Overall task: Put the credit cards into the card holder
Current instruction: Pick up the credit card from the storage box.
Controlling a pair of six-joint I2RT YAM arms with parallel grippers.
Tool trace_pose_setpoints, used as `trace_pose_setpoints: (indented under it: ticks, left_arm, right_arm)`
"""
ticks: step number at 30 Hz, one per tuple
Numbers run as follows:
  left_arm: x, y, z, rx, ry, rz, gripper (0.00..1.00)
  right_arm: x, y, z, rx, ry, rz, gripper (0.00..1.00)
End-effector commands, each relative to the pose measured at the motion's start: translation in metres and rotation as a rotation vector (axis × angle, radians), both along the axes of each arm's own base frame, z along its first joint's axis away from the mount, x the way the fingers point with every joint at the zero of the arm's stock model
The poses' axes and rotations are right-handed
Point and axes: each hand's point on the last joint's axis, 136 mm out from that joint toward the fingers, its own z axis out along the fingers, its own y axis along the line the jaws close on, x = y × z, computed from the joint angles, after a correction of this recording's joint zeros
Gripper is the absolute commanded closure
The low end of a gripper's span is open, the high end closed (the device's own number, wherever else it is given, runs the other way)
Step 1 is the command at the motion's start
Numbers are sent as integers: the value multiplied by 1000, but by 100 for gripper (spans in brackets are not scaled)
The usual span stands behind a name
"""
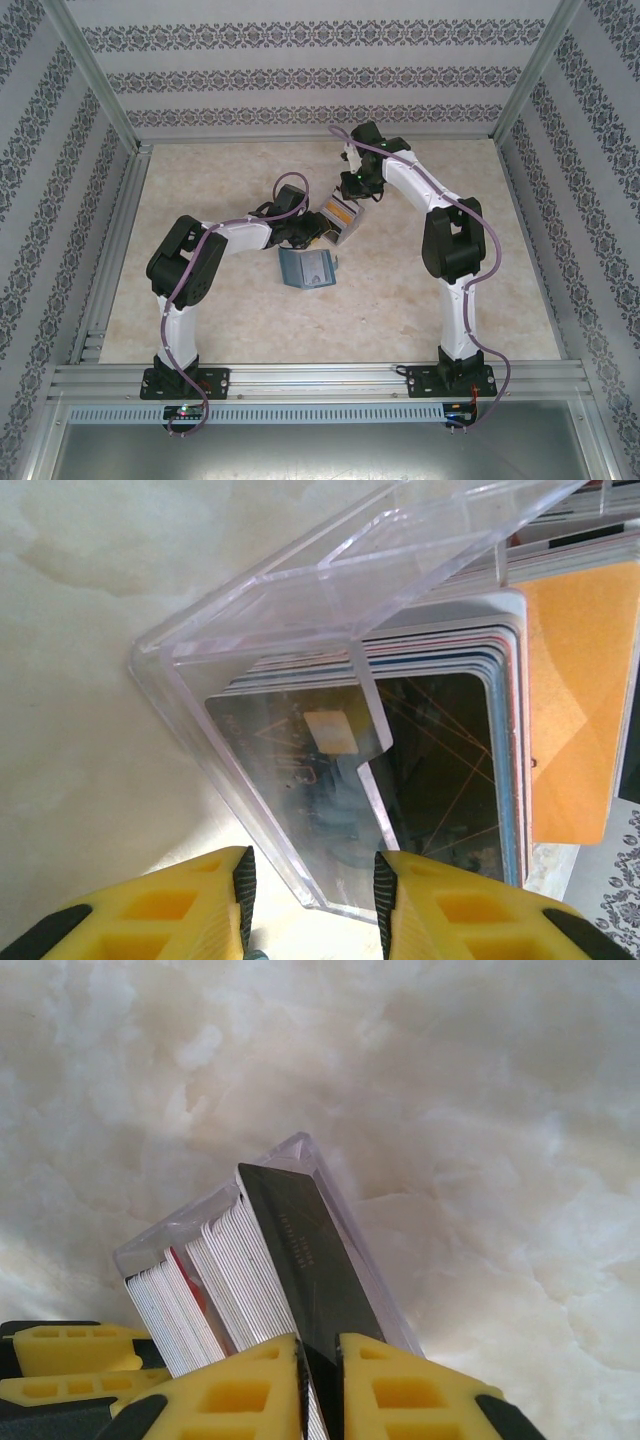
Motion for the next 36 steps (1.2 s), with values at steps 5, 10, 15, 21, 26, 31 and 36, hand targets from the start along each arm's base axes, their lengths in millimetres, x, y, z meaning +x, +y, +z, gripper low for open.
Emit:
trace_pose_setpoints:
  ticks: [5, 10, 15, 21, 26, 31, 36]
  left_arm:
    - [-3, -6, -5, 17, 8, -31, 61]
    - [-2, -7, -2, 14, 4, -34, 61]
    - [-2, -7, 0, 20, 1, -41, 60]
    - [-3, -5, 9, 20, -16, -38, 61]
    - [-2, -3, 19, 31, -39, -42, 60]
    - [-1, -5, 24, 27, -48, -50, 60]
    - [0, -4, 30, 27, -61, -53, 61]
  right_arm:
    - [-11, 5, 30, 53, -4, 16, 86]
    - [-9, 0, 36, 48, -17, 10, 90]
    - [-7, -5, 40, 39, -33, 2, 91]
    - [1, -13, 57, 44, -86, -20, 92]
    - [4, -15, 75, 50, -124, -26, 92]
    - [2, -16, 91, 60, -156, -33, 92]
    - [-8, -12, 106, 84, -175, -30, 92]
